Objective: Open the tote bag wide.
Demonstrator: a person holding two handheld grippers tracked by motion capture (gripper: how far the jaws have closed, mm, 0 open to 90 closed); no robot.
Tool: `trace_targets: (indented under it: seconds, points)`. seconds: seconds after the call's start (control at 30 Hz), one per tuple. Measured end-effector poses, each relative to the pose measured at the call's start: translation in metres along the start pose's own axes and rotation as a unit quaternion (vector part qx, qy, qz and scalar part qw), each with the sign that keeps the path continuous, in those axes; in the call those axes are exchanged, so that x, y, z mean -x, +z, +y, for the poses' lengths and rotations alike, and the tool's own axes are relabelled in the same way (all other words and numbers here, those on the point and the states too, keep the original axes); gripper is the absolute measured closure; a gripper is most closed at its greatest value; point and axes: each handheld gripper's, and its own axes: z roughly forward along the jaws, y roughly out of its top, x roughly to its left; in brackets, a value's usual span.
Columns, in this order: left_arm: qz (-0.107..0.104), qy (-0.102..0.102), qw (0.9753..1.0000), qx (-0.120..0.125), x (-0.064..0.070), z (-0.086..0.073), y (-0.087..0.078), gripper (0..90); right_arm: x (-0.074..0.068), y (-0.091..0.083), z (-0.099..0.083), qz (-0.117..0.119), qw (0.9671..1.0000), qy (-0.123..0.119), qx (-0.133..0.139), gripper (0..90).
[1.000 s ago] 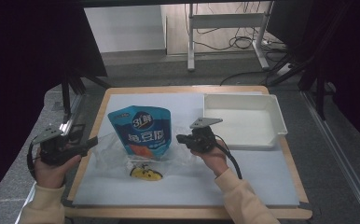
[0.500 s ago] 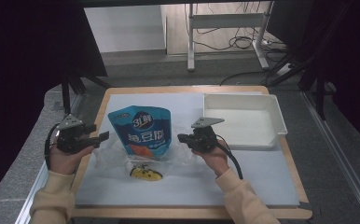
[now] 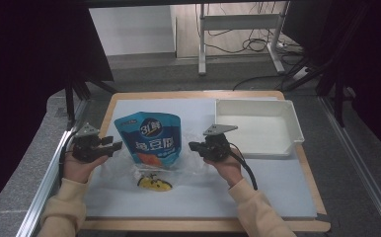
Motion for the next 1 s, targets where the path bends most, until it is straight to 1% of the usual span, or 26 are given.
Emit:
trace_targets:
  seconds: [0.03, 0.07, 0.1, 0.13, 0.2, 0.23, 0.43, 0.6, 0.67, 0.87, 1.0]
  points:
    - [-0.003, -0.005, 1.0000, 0.001, -0.002, -0.001, 0.002, 65.8, 0.001, -0.001, -0.001, -0.001, 1.0000, 0.000, 0.000, 88.3]
    - [-0.009, -0.008, 0.9999, 0.001, -0.003, -0.002, 0.004, 70.6, 0.001, -0.001, -0.001, -0.002, 1.0000, -0.001, 0.000, 88.3]
    - [-0.018, -0.011, 0.9998, -0.001, -0.004, -0.002, 0.005, 70.6, 0.001, -0.001, -0.001, -0.002, 1.0000, -0.001, 0.000, 88.3]
    - [-0.033, -0.012, 0.9994, -0.003, -0.005, -0.003, 0.006, 80.5, 0.001, -0.002, -0.001, -0.002, 1.0000, 0.001, 0.002, 88.3]
    - [-0.042, -0.012, 0.9991, -0.003, -0.004, -0.003, 0.005, 86.5, 0.001, -0.002, -0.002, -0.003, 1.0000, 0.000, 0.002, 88.3]
    - [-0.044, -0.011, 0.9990, -0.001, -0.003, -0.004, 0.004, 87.9, 0.001, -0.001, -0.002, -0.003, 1.0000, -0.001, 0.003, 88.3]
    - [-0.053, -0.012, 0.9985, 0.009, -0.001, -0.007, -0.002, 88.6, 0.002, -0.003, -0.003, -0.004, 1.0000, -0.002, 0.009, 88.3]
    - [-0.049, -0.004, 0.9987, 0.015, 0.001, -0.009, -0.002, 89.0, 0.002, -0.003, -0.002, -0.011, 0.9998, -0.004, 0.016, 88.3]
    - [-0.048, -0.006, 0.9987, 0.016, 0.001, -0.010, -0.002, 89.0, 0.002, -0.002, -0.002, -0.013, 0.9997, -0.004, 0.018, 88.3]
    - [-0.046, -0.010, 0.9988, 0.016, -0.003, -0.015, 0.004, 89.0, 0.003, 0.002, -0.003, -0.023, 0.9995, -0.008, 0.018, 88.3]
    - [-0.046, -0.018, 0.9987, 0.015, -0.005, -0.018, 0.009, 89.1, 0.004, 0.004, -0.004, -0.024, 0.9995, -0.007, 0.017, 88.3]
